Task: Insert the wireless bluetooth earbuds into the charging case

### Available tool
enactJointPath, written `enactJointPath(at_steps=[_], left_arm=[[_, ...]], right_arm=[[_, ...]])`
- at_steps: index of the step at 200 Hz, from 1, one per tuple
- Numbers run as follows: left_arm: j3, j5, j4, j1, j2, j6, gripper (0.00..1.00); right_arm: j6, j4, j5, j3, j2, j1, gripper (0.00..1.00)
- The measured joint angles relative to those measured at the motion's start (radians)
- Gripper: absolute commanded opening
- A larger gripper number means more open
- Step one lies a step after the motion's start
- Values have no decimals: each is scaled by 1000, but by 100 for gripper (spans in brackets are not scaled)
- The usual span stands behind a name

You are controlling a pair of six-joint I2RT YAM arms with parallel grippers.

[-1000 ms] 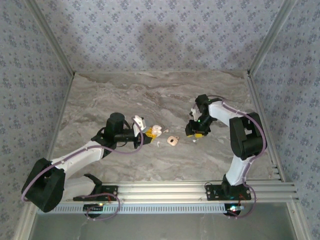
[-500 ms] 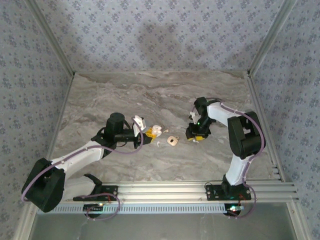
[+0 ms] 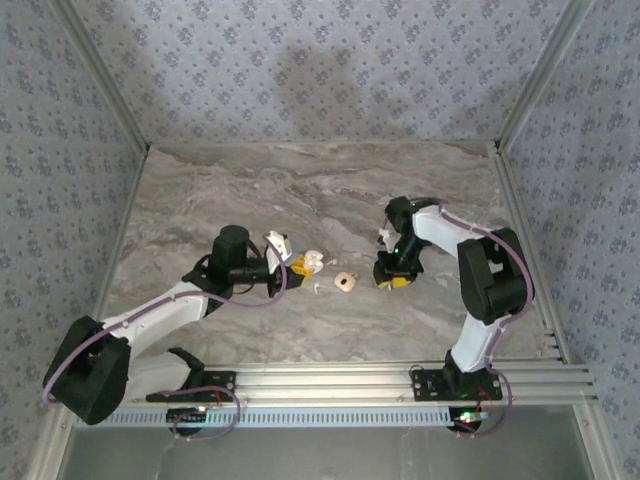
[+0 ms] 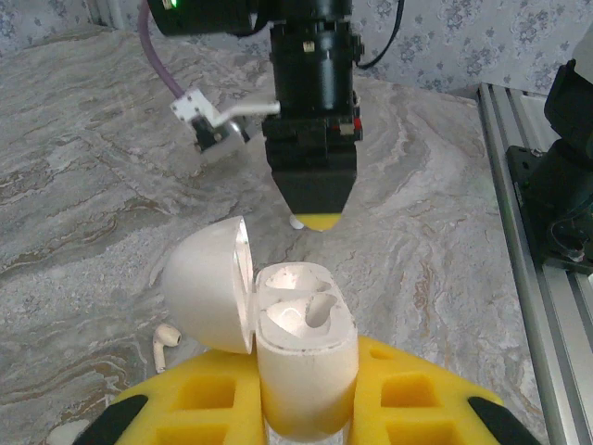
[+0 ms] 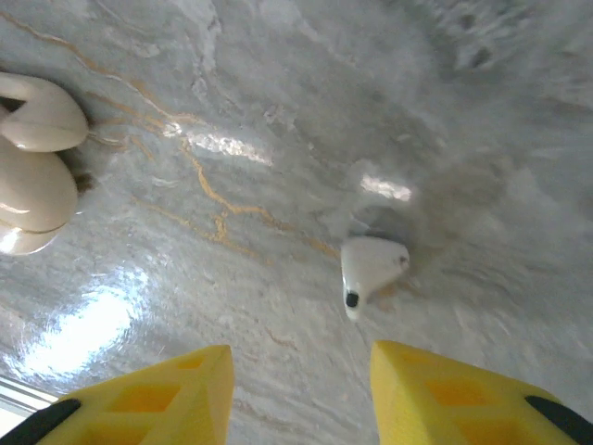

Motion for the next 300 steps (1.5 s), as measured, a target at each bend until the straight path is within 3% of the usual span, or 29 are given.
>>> enactJointPath(at_steps=[78,239,300], left_arm=[[0,0,0,0,0,-6,18],[0,0,0,0,0,-6,18],[0,-8,-6,0,0,-6,18]], right_arm=[[28,-82,129,148,25,5,41],[28,-57,137,140,178,33,39],[32,-41,153,120,180,35,32]])
